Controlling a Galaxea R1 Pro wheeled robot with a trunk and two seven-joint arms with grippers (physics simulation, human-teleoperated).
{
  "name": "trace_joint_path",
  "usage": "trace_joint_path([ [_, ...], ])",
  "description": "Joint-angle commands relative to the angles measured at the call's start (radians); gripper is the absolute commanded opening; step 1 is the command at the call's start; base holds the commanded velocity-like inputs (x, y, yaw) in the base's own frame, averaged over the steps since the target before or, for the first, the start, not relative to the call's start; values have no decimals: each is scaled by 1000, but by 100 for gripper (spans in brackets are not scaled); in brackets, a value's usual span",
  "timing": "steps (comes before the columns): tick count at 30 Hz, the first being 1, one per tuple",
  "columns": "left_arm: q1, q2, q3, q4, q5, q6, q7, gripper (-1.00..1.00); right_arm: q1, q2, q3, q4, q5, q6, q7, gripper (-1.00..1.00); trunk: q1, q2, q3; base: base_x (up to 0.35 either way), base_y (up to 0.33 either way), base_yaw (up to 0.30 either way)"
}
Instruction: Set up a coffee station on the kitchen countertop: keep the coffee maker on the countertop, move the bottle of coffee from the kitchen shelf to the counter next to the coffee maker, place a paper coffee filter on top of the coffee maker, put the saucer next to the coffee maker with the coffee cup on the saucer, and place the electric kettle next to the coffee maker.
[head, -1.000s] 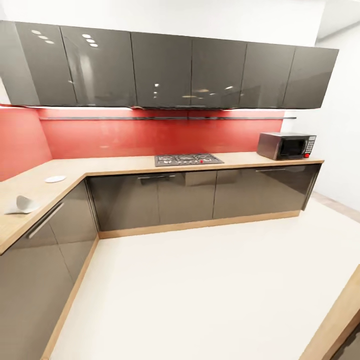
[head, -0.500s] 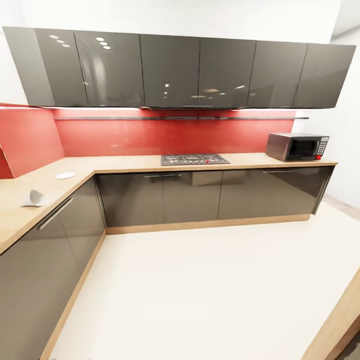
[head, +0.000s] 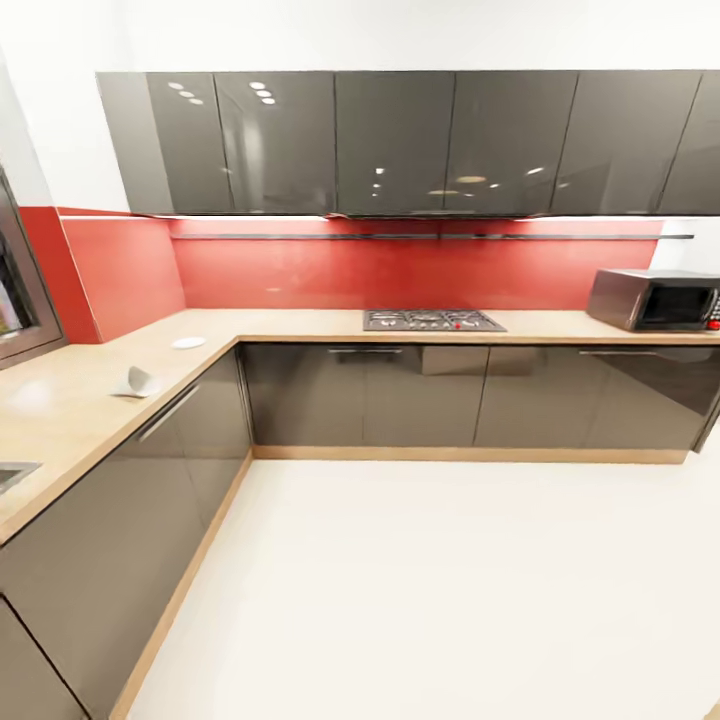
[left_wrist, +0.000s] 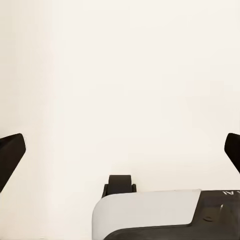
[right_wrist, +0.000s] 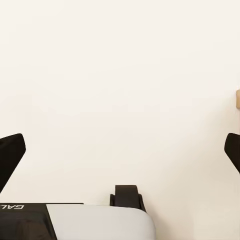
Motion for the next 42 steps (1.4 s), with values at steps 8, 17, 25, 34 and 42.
trace_joint_path([
  [8, 0, 0, 0, -2, -1, 0, 0, 100, 0, 0, 1, 0, 4, 0, 0, 100, 0, 0, -1, 0, 0, 273],
  [17, 0, 0, 0, -2, -1, 0, 0, 100, 0, 0, 1, 0, 5, 1, 1, 100, 0, 0, -1, 0, -12, 247],
  [25, 0, -1, 0, -2, -1, 0, 0, 100, 0, 0, 1, 0, 5, 2, 3, 100, 0, 0, -1, 0, -174, 79],
  [34, 0, 0, 0, -2, -1, 0, 0, 100, 0, 0, 1, 0, 5, -1, 1, 100, 0, 0, -1, 0, -38, 237],
  [42, 0, 0, 0, -1, -1, 0, 0, 100, 1, 0, 1, 0, 5, -2, -1, 100, 0, 0, -1, 0, -2, 273],
])
